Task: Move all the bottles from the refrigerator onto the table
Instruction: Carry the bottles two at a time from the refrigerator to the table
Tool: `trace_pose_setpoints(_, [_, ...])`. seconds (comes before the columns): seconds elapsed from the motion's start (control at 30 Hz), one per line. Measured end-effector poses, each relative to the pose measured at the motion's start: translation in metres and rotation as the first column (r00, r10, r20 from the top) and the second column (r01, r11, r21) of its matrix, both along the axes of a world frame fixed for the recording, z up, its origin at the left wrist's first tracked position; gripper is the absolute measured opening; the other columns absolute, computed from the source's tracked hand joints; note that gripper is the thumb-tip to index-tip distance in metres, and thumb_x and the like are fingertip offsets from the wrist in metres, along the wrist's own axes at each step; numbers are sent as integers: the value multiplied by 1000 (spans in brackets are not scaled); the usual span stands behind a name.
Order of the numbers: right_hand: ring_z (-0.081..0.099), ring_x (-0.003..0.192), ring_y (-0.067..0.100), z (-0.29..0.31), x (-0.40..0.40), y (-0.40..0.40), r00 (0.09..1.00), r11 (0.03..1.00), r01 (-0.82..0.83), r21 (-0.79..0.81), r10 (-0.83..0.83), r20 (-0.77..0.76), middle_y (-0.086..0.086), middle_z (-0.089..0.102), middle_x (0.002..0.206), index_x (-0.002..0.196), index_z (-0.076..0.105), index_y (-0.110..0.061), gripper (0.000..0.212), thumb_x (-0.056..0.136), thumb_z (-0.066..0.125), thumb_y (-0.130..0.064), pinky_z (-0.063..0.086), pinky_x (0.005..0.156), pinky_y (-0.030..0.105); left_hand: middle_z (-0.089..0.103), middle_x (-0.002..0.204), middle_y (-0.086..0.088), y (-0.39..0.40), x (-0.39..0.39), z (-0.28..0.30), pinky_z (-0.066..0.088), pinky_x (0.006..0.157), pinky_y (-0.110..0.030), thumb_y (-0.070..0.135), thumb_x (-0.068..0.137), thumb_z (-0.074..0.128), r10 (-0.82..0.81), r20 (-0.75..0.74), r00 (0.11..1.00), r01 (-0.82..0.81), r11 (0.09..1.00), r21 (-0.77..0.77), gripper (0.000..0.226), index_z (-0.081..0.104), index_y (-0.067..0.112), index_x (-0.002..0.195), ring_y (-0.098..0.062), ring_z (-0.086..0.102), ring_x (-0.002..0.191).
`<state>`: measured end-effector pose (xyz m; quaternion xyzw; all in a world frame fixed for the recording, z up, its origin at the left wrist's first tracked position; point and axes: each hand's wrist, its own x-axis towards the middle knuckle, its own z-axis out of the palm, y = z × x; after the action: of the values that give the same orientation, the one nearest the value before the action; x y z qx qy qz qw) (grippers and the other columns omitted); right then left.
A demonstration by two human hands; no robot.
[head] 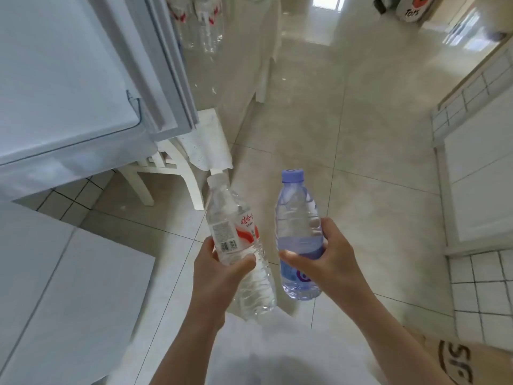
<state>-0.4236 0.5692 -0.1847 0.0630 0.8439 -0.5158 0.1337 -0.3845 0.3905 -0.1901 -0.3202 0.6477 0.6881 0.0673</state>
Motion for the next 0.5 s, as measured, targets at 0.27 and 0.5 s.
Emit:
trace_pose_setpoints(0.27, [65,99,21,-16,-62,47,982,987,161,-30,-157,108,2,64,110,118,50,-17,64,65,85,-28,60,80,33,73,92,2,33,-86,-7,53,64,-23,-6,70,76,-72,39,997,73,997,-28,47,62,24,104,-5,71,75])
trace_pose_setpoints(0.5, [64,98,16,-22,-159,54,964,968,243,-63,-234,126,-7,62,106,117,48,-20,62,66,84,-26,58,76,24,72,98,2,38,-198,-18,51,66,-19,-4,69,77,-178,60,982,179,983,-24,52,61,21,111,-7,70,83])
